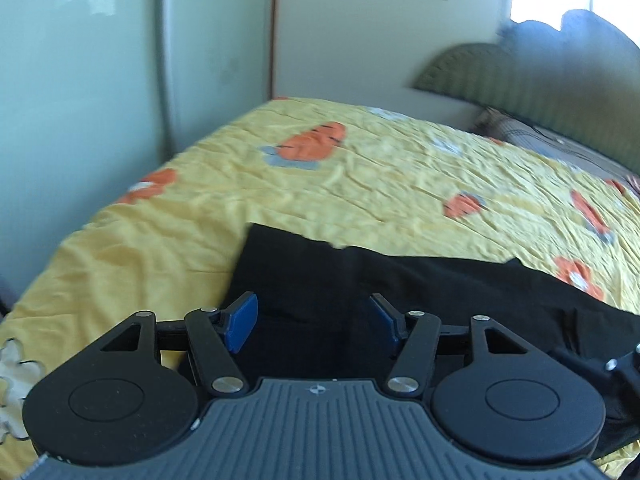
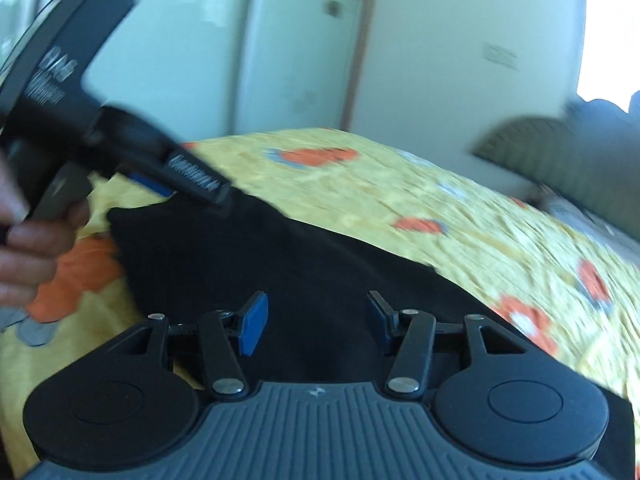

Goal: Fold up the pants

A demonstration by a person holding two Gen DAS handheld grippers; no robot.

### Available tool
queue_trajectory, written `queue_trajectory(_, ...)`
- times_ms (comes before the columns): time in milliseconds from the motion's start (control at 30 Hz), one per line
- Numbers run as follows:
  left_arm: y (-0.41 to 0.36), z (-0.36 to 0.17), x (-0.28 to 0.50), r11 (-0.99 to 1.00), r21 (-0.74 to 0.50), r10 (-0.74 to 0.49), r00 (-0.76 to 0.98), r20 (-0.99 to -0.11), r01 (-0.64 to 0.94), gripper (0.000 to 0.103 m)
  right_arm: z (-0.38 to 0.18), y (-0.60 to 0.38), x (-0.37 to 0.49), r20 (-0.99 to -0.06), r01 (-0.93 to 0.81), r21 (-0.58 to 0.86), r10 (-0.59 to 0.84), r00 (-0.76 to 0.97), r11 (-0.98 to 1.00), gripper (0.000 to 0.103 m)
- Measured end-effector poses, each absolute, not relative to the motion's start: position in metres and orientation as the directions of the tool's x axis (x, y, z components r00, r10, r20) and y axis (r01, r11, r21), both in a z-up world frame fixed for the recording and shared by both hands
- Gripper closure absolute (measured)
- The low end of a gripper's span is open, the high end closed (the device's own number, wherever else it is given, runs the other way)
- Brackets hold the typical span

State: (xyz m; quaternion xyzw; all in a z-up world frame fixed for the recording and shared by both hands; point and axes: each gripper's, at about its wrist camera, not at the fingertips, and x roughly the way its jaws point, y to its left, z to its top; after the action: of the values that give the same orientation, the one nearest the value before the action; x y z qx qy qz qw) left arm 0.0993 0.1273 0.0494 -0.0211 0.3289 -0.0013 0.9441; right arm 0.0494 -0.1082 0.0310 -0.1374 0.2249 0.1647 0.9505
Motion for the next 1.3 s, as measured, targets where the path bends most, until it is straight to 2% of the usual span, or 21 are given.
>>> queue_trajectory(167, 0.181, 0.055, 0.095, 0.977, -0.162, -0.004, 0.739, -0.673, -0.141, 0.035, 0.025, -0.041, 0.045, -0.473, -0.564, -0.288, 0.397, 0.787, 0.774, 0.05)
queue_trajectory(267, 0.209, 0.053, 0.094, 0.943, -0.278, -0.067, 0.712, -0.699, -0.184, 0.035, 0.011, -0.007, 0.05, -0.486, -0.566, -0.423, 0.35, 0.801, 0.707, 0.049)
queue_trajectory(367, 0.221, 0.051, 0.091, 0.92, -0.333, -0.101, 0.695, -0.712, -0.208, 0.033, -0.004, 0.011, 0.053, -0.518, -0.565, -0.511, 0.293, 0.804, 0.647, 0.048)
queue_trajectory(433, 0.221, 0.048, 0.091, 0.909, -0.364, -0.138, 0.678, -0.722, -0.202, 0.032, -0.011, 0.017, 0.05, -0.502, -0.537, -0.562, 0.257, 0.826, 0.629, 0.041)
queue_trajectory(467, 0.22, 0.046, 0.091, 0.901, -0.388, -0.167, 0.668, -0.725, -0.195, 0.032, -0.014, 0.019, 0.049, -0.476, -0.51, -0.591, 0.24, 0.846, 0.625, 0.031)
queue_trajectory(500, 0.219, 0.044, 0.091, 0.893, -0.411, -0.198, 0.659, -0.726, -0.184, 0.032, -0.015, 0.021, 0.049, -0.454, -0.484, -0.619, 0.221, 0.863, 0.618, 0.026)
queue_trajectory(567, 0.217, 0.038, 0.092, 0.879, -0.444, -0.241, 0.642, -0.728, -0.173, 0.032, -0.018, 0.023, 0.048, -0.409, -0.441, -0.661, 0.201, 0.89, 0.608, 0.026)
queue_trajectory(667, 0.218, 0.023, 0.097, 0.83, -0.52, -0.306, 0.616, -0.726, -0.201, 0.03, -0.012, 0.021, 0.055, -0.371, -0.404, -0.655, 0.193, 0.908, 0.639, 0.021)
queue_trajectory(833, 0.223, -0.005, 0.111, 0.694, -0.674, -0.444, 0.588, -0.676, -0.251, 0.028, 0.011, 0.001, 0.071, -0.362, -0.383, -0.528, 0.206, 0.909, 0.758, 0.021)
queue_trajectory(933, 0.227, -0.008, 0.116, 0.658, -0.705, -0.442, 0.622, -0.647, -0.265, 0.027, 0.013, -0.002, 0.073, -0.397, -0.417, -0.501, 0.227, 0.89, 0.758, 0.021)
queue_trajectory(1133, 0.227, -0.009, 0.124, 0.641, -0.727, -0.448, 0.649, -0.615, -0.246, 0.024, -0.009, 0.016, 0.069, -0.41, -0.448, -0.594, 0.227, 0.883, 0.669, 0.022)
queue_trajectory(1167, 0.227, -0.009, 0.127, 0.644, -0.726, -0.452, 0.644, -0.617, -0.243, 0.024, -0.011, 0.021, 0.07, -0.401, -0.437, -0.616, 0.217, 0.89, 0.656, 0.026)
queue_trajectory(1200, 0.228, -0.009, 0.128, 0.635, -0.734, -0.462, 0.643, -0.611, -0.241, 0.024, -0.014, 0.024, 0.073, -0.396, -0.436, -0.634, 0.216, 0.892, 0.639, 0.043)
queue_trajectory(1267, 0.232, -0.01, 0.128, 0.597, -0.77, -0.489, 0.659, -0.571, -0.223, 0.024, -0.015, 0.025, 0.074, -0.406, -0.459, -0.621, 0.24, 0.882, 0.636, 0.062)
queue_trajectory(1300, 0.233, -0.01, 0.128, 0.59, -0.78, -0.498, 0.666, -0.556, -0.211, 0.024, -0.014, 0.025, 0.075, -0.404, -0.456, -0.617, 0.24, 0.883, 0.642, 0.067)
